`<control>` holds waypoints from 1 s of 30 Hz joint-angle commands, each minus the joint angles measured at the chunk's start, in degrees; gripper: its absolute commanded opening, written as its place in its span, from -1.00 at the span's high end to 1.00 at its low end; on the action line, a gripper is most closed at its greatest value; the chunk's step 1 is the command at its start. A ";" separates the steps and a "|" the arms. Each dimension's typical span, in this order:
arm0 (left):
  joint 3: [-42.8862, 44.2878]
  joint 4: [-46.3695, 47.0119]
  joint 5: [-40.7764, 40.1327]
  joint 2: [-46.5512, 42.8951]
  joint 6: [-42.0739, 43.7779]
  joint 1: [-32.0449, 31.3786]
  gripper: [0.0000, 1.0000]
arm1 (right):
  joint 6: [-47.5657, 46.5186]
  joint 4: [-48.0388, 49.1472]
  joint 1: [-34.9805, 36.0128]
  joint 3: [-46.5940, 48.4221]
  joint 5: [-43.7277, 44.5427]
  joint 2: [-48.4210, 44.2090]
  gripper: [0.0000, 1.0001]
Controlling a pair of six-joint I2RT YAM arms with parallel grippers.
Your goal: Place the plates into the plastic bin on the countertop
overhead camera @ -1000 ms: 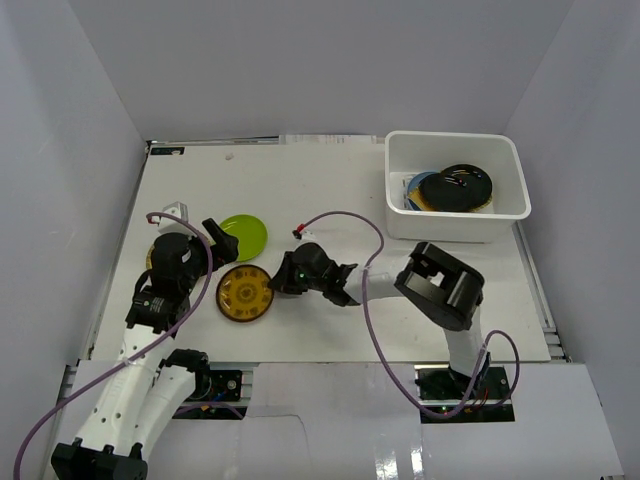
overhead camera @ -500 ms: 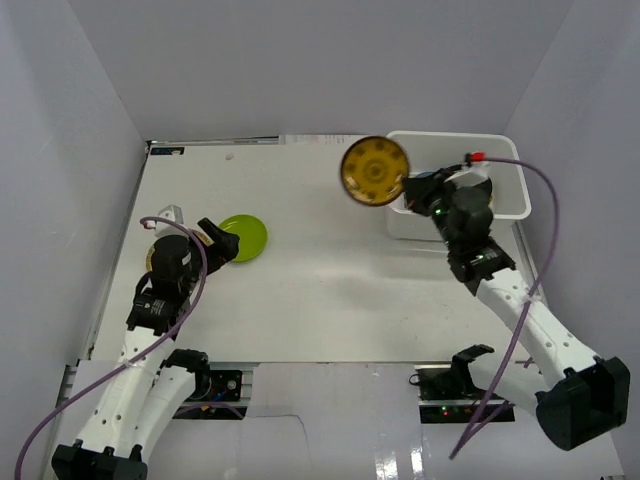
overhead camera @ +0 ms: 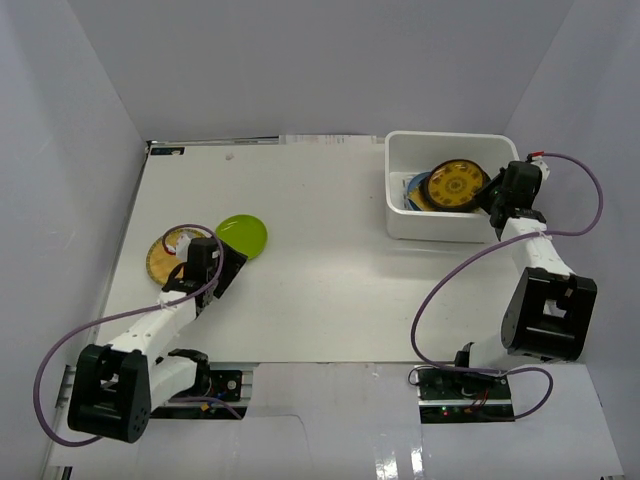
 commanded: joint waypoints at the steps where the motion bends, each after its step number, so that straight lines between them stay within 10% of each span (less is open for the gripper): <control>1: 0.08 8.31 -3.14 4.11 -3.95 0.21 -0.73 | 0.82 2.67 -0.33 2.88 -4.24 0.25 0.76; 8: 1.48 13.50 -8.33 13.61 -6.85 0.13 -0.51 | 1.18 6.01 -0.15 -2.58 -9.78 -3.52 -0.21; 15: 5.35 15.70 -10.18 21.70 -7.91 -0.05 -0.16 | 0.12 7.42 1.43 -7.76 -15.68 -12.38 -0.26; 22: 5.35 16.85 -7.90 24.87 -6.94 -0.31 1.00 | 0.56 7.95 5.55 -12.87 -18.84 -20.22 -0.25; 30: 2.10 19.91 0.59 13.47 0.43 -1.89 1.00 | -3.48 4.52 30.82 -10.15 -12.45 -20.50 -0.71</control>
